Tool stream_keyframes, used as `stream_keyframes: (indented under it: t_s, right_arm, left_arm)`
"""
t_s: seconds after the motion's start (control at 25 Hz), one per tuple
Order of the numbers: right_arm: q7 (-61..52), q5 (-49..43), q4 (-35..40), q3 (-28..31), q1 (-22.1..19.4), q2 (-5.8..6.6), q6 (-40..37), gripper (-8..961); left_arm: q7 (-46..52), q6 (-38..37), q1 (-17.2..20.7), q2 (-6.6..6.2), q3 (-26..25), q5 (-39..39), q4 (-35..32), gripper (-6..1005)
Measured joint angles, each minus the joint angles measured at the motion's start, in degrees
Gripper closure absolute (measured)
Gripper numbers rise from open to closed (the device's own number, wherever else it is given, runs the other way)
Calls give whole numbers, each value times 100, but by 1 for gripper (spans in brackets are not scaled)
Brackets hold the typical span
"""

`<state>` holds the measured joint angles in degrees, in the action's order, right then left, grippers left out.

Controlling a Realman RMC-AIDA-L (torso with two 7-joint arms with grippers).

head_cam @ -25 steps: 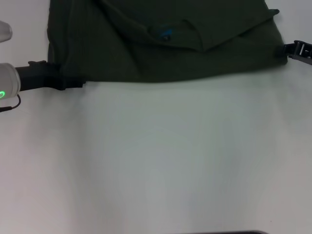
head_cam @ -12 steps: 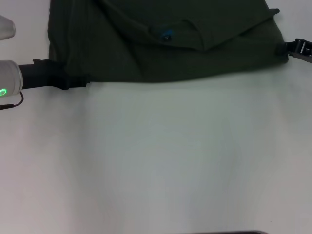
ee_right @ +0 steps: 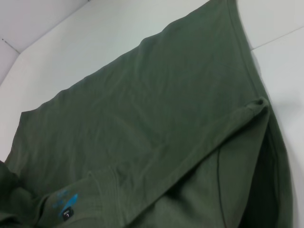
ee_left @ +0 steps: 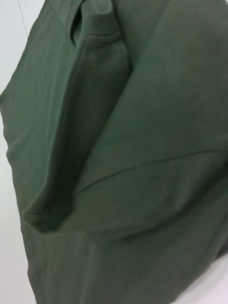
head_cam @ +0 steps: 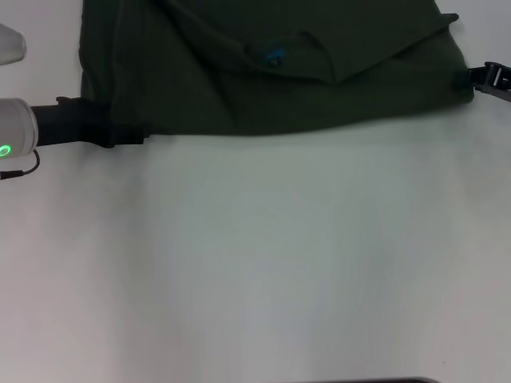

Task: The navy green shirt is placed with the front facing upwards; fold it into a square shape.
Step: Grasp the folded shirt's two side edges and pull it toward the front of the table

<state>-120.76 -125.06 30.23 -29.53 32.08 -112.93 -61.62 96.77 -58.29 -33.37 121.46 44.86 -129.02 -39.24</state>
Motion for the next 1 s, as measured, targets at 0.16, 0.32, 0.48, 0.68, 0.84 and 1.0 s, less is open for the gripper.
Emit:
stream_keyframes:
  t_s: [0.16,0.32,0.48,0.68,0.84,1.0]
  right_arm:
    - [0,0,-8,0,0,0,2,910]
    - [0,0,-17,0,0,0,5,910]
    - [0,0,-20,0,0,0,5,910]
    - [11,0,-35,0,4,-6,10,909]
    - [11,0,-35,0,9,-9,11,909]
    - [6,0,-35,0,9,-9,10,909]
  left_arm:
    - [-4,-276,-30,-3,3,0,-41,127]
    - [-6,-443,-57,-18,2,0,-66,126]
    - [-6,-409,-42,-15,-4,0,-122,126]
    - [-16,-28,-10,3,1,0,-127,126]
    - [-18,49,-4,1,4,-11,-111,126]
    - [-15,44,-4,-3,5,-126,-91,127]
